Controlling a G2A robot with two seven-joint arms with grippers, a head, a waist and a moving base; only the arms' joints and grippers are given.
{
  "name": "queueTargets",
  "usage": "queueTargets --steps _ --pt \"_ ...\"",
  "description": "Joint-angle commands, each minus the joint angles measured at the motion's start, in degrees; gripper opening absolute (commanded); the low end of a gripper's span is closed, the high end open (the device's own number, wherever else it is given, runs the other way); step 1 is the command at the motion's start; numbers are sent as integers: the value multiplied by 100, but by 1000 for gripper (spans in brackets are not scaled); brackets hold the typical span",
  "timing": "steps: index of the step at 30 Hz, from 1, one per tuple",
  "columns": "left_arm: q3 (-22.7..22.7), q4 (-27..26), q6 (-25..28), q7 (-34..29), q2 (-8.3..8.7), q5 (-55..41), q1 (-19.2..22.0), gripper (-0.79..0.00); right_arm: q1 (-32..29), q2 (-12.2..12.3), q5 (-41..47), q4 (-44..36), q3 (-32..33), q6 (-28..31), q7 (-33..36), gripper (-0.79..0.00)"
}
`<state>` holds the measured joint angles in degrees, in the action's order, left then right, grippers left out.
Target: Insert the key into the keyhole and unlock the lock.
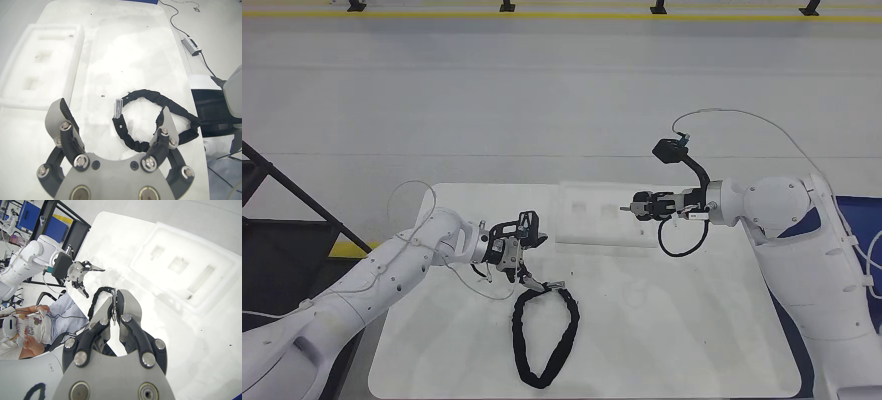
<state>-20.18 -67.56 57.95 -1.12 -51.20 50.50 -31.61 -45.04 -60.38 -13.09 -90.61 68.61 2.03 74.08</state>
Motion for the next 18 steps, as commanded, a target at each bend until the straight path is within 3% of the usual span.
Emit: queueTargets --steps 1,11,18 --pt "0 0 -1 0 0 0 0 0 0 0 0 0 0 0 0 -785" --pt "0 0 -1 0 0 0 0 0 0 0 0 0 0 0 0 -785" --pt "-153 -150 -485 382 -5 586 -306 0 0 0 0 0 0 0 0 -785"
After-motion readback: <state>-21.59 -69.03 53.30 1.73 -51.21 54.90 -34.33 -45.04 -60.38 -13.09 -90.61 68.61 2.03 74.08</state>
